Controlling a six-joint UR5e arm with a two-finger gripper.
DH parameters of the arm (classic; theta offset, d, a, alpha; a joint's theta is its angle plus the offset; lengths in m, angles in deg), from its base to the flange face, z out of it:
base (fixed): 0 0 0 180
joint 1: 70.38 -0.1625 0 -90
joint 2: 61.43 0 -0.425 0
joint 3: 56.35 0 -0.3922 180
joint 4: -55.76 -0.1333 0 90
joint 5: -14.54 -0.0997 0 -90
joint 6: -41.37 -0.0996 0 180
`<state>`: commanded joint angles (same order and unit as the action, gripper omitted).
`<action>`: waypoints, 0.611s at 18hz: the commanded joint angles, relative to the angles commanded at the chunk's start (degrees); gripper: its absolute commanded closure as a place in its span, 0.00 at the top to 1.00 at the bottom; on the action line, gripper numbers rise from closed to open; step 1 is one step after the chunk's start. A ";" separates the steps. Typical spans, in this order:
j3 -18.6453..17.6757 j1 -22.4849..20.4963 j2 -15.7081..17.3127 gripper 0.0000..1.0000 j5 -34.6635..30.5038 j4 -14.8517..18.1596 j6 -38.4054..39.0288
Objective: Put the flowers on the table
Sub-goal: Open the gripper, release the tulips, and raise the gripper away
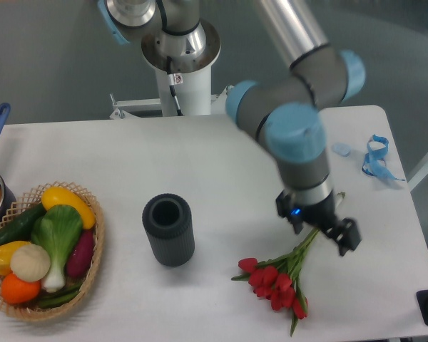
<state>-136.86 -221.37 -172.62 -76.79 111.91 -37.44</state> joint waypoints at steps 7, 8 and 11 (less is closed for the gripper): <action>-1.40 -8.70 6.15 1.00 6.42 10.28 -18.30; -1.58 -9.84 6.77 1.00 7.30 11.34 -19.97; -1.76 -12.40 7.92 1.00 10.46 13.45 -23.23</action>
<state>-138.62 -233.77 -164.70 -66.33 125.36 -60.67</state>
